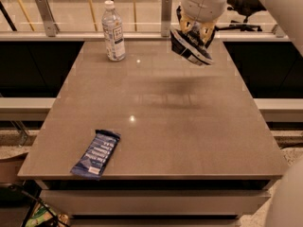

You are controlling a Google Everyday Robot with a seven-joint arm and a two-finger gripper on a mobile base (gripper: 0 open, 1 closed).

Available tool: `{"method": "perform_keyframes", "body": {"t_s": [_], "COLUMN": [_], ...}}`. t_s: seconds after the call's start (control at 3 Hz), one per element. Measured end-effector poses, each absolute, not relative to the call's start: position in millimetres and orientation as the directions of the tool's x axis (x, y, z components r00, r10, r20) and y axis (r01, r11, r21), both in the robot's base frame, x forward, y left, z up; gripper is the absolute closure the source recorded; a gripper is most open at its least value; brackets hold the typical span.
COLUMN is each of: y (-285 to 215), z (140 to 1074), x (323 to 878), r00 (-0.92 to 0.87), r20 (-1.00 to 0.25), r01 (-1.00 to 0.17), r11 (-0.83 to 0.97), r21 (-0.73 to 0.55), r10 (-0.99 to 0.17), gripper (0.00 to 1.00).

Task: Move blue chip bag near blue plastic bottle

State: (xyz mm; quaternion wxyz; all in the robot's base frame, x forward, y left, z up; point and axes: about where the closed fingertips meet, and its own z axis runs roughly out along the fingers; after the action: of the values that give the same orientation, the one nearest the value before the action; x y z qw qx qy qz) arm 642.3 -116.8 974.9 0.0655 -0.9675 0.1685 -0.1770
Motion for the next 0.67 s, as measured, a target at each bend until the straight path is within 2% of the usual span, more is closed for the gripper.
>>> {"method": "perform_keyframes", "body": {"t_s": [0.67], "y": [-86], "z": [969], "x": [686], "r00": [0.864], "r20": [0.400], "r01": [-0.273], "r11": [-0.952], "r21": [-0.139], "r10": [-0.307], "gripper": [1.00]}}
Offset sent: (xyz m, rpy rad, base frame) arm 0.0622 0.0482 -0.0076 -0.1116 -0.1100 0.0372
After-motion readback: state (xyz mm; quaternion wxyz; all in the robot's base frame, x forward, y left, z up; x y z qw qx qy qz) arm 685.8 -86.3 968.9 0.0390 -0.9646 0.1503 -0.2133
